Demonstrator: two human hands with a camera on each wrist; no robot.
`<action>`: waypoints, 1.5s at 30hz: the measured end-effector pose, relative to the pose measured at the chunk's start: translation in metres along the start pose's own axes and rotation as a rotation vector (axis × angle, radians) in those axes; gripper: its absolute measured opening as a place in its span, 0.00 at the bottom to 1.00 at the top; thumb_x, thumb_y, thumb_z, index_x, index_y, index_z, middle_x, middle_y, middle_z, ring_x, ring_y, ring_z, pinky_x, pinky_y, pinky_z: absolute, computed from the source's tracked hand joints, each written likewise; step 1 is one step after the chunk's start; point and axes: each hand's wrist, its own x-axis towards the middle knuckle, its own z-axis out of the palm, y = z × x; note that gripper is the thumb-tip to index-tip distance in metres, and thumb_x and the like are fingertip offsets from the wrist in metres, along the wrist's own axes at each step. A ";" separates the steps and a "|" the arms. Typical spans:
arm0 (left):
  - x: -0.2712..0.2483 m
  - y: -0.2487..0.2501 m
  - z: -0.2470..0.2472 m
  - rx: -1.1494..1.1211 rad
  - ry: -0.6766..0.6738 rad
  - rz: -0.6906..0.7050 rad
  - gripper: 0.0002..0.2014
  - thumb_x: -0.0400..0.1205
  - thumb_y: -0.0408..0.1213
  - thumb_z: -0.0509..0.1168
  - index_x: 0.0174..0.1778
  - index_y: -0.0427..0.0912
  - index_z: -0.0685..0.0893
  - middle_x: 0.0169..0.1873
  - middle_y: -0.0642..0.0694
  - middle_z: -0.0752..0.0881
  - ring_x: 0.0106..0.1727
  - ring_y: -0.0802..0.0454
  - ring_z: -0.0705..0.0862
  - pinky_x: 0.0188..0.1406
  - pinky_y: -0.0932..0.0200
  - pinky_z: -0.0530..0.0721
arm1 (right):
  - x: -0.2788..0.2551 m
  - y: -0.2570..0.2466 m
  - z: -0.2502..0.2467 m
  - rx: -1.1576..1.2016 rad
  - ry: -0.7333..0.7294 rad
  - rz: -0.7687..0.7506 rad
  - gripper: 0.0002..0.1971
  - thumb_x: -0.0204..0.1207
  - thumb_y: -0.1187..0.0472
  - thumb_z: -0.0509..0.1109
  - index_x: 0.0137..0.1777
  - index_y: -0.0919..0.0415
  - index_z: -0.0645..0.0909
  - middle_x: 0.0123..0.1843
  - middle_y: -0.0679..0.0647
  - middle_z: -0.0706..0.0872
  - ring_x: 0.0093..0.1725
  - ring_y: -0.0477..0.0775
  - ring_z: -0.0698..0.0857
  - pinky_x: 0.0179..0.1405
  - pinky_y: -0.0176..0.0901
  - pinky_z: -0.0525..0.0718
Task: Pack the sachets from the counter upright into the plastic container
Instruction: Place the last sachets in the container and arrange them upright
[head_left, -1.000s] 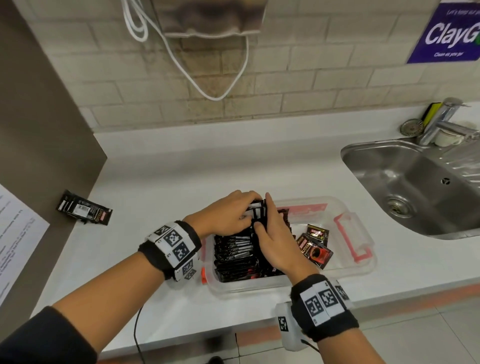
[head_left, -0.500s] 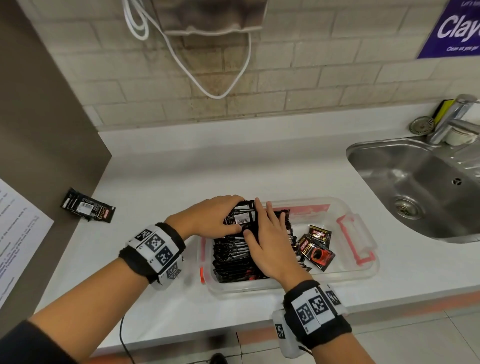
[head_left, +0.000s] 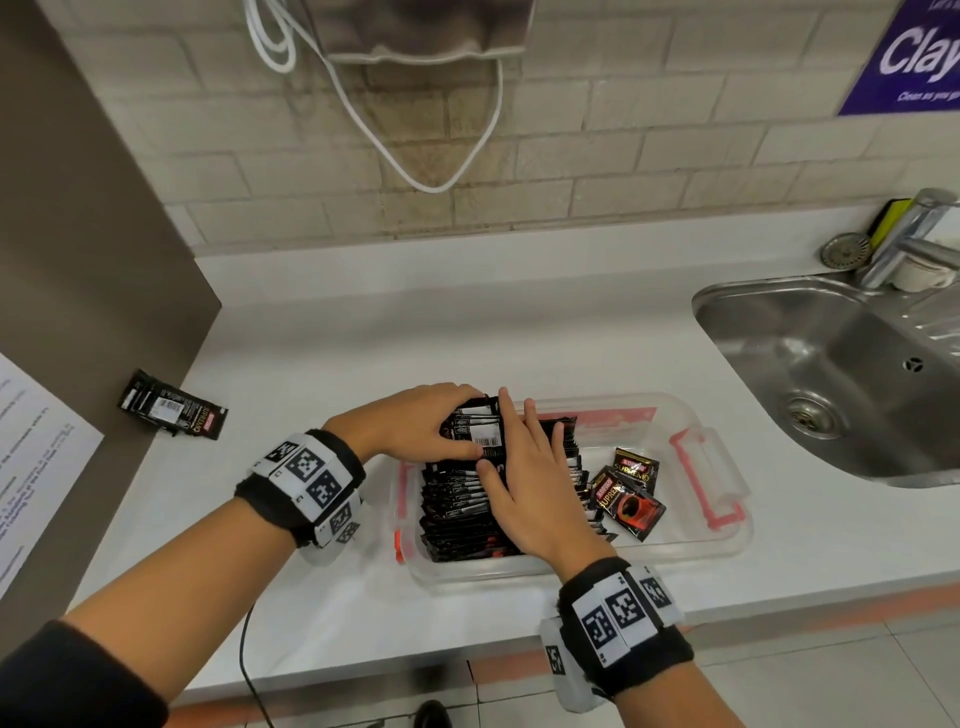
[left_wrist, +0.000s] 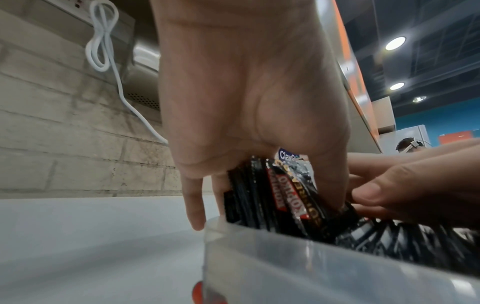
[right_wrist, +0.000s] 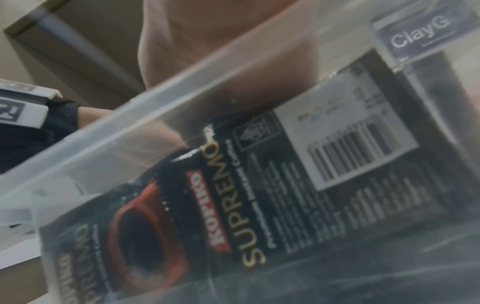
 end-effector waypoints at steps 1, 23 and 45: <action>0.000 0.000 0.001 0.000 -0.005 0.000 0.32 0.83 0.56 0.69 0.81 0.52 0.68 0.67 0.51 0.80 0.64 0.53 0.80 0.62 0.56 0.79 | 0.000 0.000 0.001 -0.013 -0.011 0.005 0.39 0.88 0.50 0.56 0.88 0.52 0.33 0.91 0.49 0.49 0.88 0.48 0.36 0.86 0.55 0.32; -0.034 -0.032 -0.018 -0.570 0.381 -0.180 0.32 0.77 0.77 0.53 0.69 0.64 0.80 0.59 0.59 0.86 0.61 0.61 0.85 0.66 0.53 0.81 | 0.000 -0.058 -0.029 0.196 0.378 -0.018 0.32 0.81 0.55 0.70 0.83 0.56 0.65 0.87 0.54 0.57 0.89 0.50 0.46 0.82 0.42 0.52; -0.117 -0.223 0.032 -0.916 1.408 -1.140 0.37 0.73 0.42 0.80 0.71 0.27 0.73 0.68 0.32 0.79 0.71 0.34 0.77 0.74 0.40 0.74 | 0.145 -0.200 0.173 0.399 -0.622 -0.065 0.23 0.92 0.58 0.53 0.86 0.56 0.61 0.86 0.56 0.66 0.83 0.55 0.66 0.76 0.39 0.61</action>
